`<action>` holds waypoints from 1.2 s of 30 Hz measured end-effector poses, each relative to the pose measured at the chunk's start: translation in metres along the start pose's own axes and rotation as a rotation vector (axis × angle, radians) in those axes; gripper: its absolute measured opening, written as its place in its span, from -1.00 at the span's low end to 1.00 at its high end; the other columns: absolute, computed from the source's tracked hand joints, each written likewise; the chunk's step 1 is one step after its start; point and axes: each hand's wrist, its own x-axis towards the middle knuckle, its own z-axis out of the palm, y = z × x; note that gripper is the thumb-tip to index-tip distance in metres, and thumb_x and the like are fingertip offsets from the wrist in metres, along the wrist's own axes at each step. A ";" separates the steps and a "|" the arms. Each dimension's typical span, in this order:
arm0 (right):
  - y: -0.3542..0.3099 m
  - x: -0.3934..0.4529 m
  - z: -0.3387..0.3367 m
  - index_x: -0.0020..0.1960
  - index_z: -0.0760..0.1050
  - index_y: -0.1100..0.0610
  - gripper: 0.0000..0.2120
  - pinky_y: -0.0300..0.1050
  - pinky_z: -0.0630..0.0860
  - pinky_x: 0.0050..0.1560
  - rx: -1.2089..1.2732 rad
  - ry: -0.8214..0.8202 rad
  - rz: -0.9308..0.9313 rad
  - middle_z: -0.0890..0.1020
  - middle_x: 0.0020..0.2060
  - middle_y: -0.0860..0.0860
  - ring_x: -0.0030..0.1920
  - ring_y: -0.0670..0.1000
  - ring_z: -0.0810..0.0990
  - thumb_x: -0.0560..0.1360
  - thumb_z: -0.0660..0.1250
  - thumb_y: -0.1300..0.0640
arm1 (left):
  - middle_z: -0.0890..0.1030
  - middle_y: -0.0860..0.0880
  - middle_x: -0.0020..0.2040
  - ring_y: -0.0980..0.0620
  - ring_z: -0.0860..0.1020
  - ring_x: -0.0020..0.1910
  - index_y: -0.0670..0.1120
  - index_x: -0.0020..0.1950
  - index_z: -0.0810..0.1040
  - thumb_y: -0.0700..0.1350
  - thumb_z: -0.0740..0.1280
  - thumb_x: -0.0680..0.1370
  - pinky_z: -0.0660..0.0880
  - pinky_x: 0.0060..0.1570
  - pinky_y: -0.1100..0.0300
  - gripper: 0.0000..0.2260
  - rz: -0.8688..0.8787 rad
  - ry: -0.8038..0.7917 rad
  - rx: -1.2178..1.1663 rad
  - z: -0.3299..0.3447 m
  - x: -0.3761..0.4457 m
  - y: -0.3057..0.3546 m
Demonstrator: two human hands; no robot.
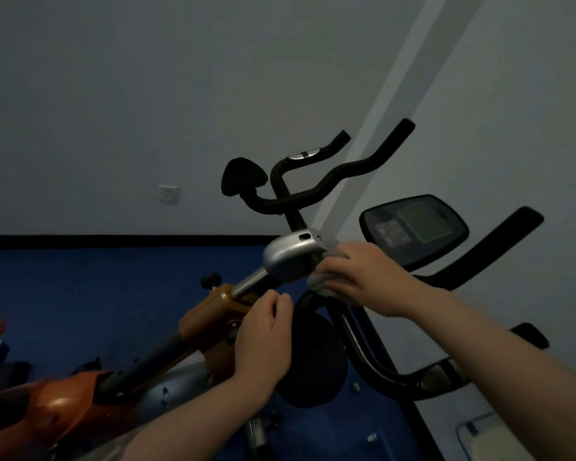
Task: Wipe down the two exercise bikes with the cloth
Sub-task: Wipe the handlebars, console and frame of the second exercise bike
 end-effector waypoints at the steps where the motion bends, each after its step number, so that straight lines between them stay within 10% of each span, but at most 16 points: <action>1: -0.011 0.004 0.005 0.18 0.47 -0.13 -0.69 -0.11 0.23 0.00 -0.016 -0.011 -0.009 0.44 -0.01 -0.10 0.05 -0.04 0.39 0.56 0.09 -0.21 | 0.38 0.05 -0.43 0.15 0.34 -0.43 -0.05 -0.31 0.32 0.11 0.12 0.56 0.32 -0.33 0.03 -0.68 0.001 0.000 0.010 0.000 0.000 -0.001; 11: -0.008 -0.013 -0.002 0.13 0.56 -0.01 -0.77 -0.07 0.29 -0.07 -0.034 0.123 0.172 0.48 -0.06 0.00 0.00 0.07 0.45 0.55 0.28 -0.08 | 0.37 0.09 -0.45 0.17 0.32 -0.45 0.08 -0.37 0.30 0.06 0.11 0.58 0.32 -0.34 0.04 -0.69 0.011 -0.002 0.016 0.000 -0.001 0.001; 15: -0.032 -0.012 0.007 0.12 0.59 -0.01 -0.78 -0.06 0.35 -0.11 -0.047 0.120 0.144 0.54 -0.02 0.07 0.00 0.12 0.50 0.52 0.34 -0.04 | 0.47 0.03 -0.33 0.11 0.45 -0.34 0.03 -0.23 0.38 -0.01 0.11 0.61 0.44 -0.22 -0.08 -0.77 0.121 -0.012 0.134 -0.004 0.001 0.003; 22: 0.008 -0.056 -0.010 0.17 0.57 0.07 -0.74 -0.03 0.40 -0.08 -0.106 0.356 0.675 0.51 -0.02 0.11 0.02 0.14 0.46 0.58 0.26 -0.03 | 0.51 0.12 0.02 0.13 0.48 0.02 0.10 0.07 0.47 -0.06 0.24 0.57 0.49 -0.02 0.08 -0.89 0.316 -0.210 0.407 0.003 0.035 0.043; 30: 0.005 -0.081 -0.004 0.31 0.50 -0.07 -0.69 -0.07 0.46 -0.13 -0.142 0.391 0.717 0.49 0.02 0.09 0.01 0.13 0.48 0.57 0.30 0.04 | 0.56 0.01 0.14 0.09 0.51 0.05 0.06 0.12 0.49 -0.14 0.21 0.58 0.47 0.04 0.14 -0.83 0.197 -0.374 0.276 0.064 0.048 0.073; 36: -0.018 -0.067 0.011 0.31 0.52 -0.01 -0.71 -0.09 0.44 -0.06 0.045 0.487 0.737 0.48 0.11 0.08 0.10 0.09 0.45 0.60 0.26 0.07 | 0.48 0.06 0.29 0.07 0.46 0.20 0.09 0.41 0.34 0.02 0.13 0.64 0.37 0.06 0.21 -0.67 0.424 -0.358 0.552 0.070 0.038 0.060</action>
